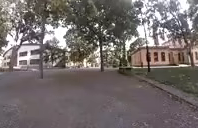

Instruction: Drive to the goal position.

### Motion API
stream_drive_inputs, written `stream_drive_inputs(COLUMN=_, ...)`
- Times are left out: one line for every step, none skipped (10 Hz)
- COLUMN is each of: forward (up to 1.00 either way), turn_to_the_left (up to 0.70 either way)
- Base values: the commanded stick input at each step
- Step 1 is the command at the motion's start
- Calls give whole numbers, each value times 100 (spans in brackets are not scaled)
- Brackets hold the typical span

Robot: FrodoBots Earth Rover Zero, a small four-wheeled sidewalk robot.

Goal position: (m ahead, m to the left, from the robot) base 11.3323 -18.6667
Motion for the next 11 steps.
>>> stream_drive_inputs(forward=44, turn_to_the_left=2)
stream_drive_inputs(forward=44, turn_to_the_left=2)
stream_drive_inputs(forward=44, turn_to_the_left=2)
stream_drive_inputs(forward=44, turn_to_the_left=2)
stream_drive_inputs(forward=44, turn_to_the_left=2)
stream_drive_inputs(forward=44, turn_to_the_left=2)
stream_drive_inputs(forward=44, turn_to_the_left=2)
stream_drive_inputs(forward=44, turn_to_the_left=2)
stream_drive_inputs(forward=44, turn_to_the_left=2)
stream_drive_inputs(forward=44, turn_to_the_left=2)
stream_drive_inputs(forward=44, turn_to_the_left=2)
